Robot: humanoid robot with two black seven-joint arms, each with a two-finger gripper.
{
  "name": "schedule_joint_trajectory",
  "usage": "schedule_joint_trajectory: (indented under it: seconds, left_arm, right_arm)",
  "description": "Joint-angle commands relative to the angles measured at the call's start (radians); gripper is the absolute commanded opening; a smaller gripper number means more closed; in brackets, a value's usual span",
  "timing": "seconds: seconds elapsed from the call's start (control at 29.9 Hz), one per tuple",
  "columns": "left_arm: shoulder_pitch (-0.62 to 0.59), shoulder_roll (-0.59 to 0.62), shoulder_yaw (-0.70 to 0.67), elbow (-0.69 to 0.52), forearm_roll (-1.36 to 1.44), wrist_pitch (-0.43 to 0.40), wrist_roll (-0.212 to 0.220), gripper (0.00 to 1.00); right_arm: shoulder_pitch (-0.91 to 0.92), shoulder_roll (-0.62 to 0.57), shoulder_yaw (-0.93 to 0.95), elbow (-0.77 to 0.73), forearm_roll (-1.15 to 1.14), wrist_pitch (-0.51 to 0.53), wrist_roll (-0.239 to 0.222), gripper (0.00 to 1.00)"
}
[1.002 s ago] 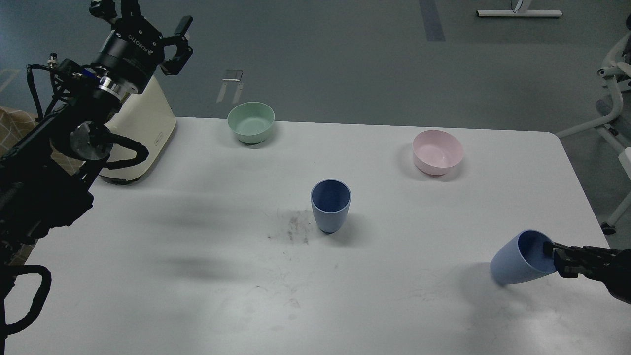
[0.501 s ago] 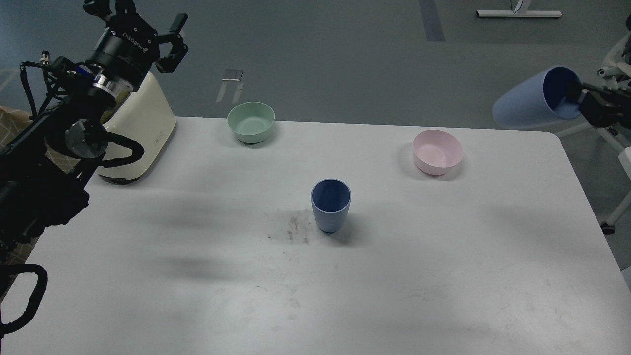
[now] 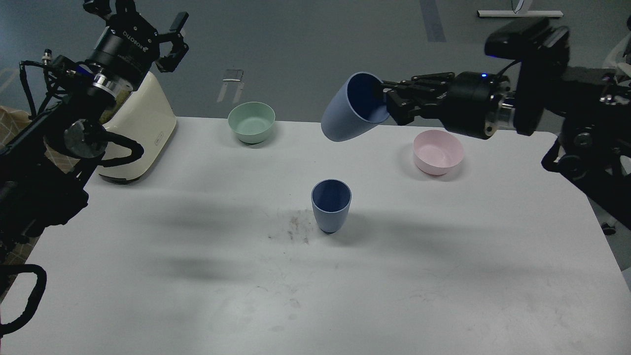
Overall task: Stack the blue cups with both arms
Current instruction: 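Lift the blue cup with the right gripper and carry it above the center cup, then lower the held cup into the center blue cup and release it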
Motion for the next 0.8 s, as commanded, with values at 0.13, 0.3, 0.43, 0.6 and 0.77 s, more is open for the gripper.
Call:
schedule_joint_trajectory:
  seconds: [0.13, 0.3, 0.43, 0.6, 0.77]
  left_arm:
    - [0.000, 0.001, 0.001, 0.001, 0.000, -0.001, 0.000, 0.98]
    - [0.000, 0.001, 0.001, 0.001, 0.000, -0.004, 0.000, 0.98]
    - [0.000, -0.001, 0.001, 0.001, 0.000, -0.004, 0.000, 0.98]
    - [0.000, -0.004, 0.004, 0.001, 0.000, -0.004, 0.000, 0.98]
    - [0.000, -0.004, 0.003, 0.001, 0.000, -0.006, 0.000, 0.98]
  right_arm:
    - [0.064, 0.144, -0.121, -0.115, -0.002, 0.000, -0.030, 0.00]
    - [0.078, 0.136, -0.208, -0.112, 0.000, 0.000, -0.032, 0.00]
    - [0.074, 0.134, -0.244, -0.110, 0.001, 0.000, -0.032, 0.00]
    - [0.074, 0.122, -0.247, -0.110, 0.001, 0.000, -0.032, 0.00]
    - [0.072, 0.105, -0.252, -0.110, 0.001, 0.000, -0.032, 0.00]
